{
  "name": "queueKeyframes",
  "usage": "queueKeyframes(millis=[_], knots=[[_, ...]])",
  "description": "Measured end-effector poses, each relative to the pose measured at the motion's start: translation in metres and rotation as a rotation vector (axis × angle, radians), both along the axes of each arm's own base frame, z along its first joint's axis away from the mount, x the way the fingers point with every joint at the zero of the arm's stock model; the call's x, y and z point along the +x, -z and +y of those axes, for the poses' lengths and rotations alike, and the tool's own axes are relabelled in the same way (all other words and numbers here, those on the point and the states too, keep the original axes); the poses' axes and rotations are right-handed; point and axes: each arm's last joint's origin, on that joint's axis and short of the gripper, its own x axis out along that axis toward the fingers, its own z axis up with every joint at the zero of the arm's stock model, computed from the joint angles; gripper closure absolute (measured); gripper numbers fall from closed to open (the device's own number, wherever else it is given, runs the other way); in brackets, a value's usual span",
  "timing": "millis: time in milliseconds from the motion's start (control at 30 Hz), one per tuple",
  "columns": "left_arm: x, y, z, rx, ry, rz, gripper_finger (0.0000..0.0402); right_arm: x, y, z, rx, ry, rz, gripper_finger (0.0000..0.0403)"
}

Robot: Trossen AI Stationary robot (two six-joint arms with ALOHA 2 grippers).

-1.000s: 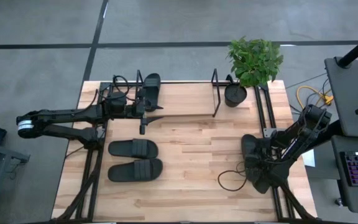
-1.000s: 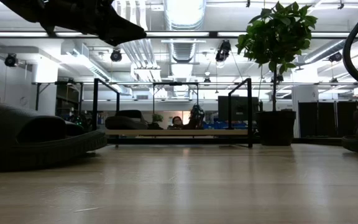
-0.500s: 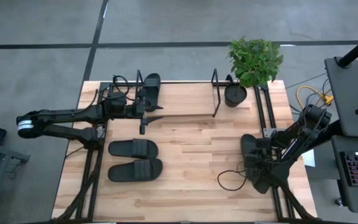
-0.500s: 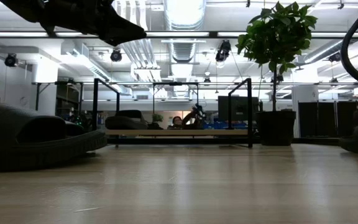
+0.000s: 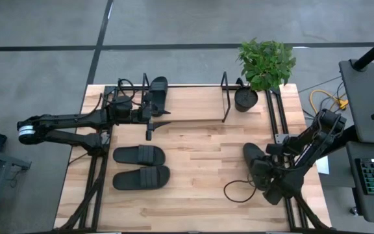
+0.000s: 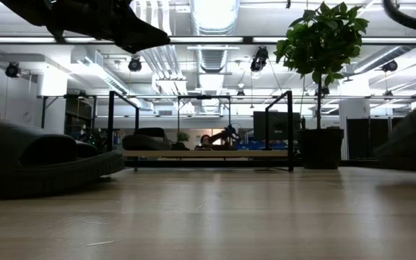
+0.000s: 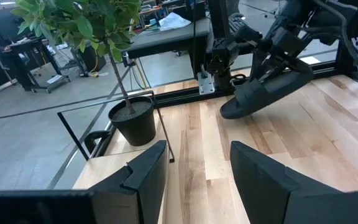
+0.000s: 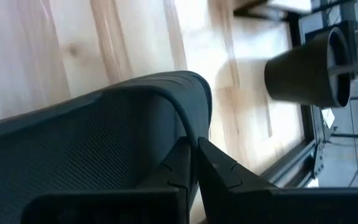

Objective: Pick and place slides into the shelf
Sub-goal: Put the black slide on the shelf

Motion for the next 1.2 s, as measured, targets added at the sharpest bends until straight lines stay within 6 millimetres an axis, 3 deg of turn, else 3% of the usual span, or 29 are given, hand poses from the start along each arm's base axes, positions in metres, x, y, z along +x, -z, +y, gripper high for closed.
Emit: queueKeyframes(millis=[233,433,667,967,1200], knots=[[0.001,-0.008,0.0,0.03,0.001,-0.07,0.0239,0.022,-0.02,-0.003,-0.068,-0.051,-0.082,0.0394],[0.008,-0.009,-0.002,0.197,0.031,-0.1,0.0239,0.048,-0.042,-0.015,-0.11,-0.04,-0.093,0.0394],[0.033,0.002,-0.009,0.391,0.023,-0.034,0.023,0.075,-0.072,-0.028,-0.146,-0.038,-0.137,0.0394],[0.063,0.006,-0.023,0.555,0.059,-0.017,0.0148,0.095,-0.103,-0.049,-0.154,0.025,-0.195,0.0394],[0.089,0.008,-0.041,0.675,0.119,-0.082,0.0142,0.105,-0.125,-0.061,-0.142,0.076,-0.251,0.0394]])
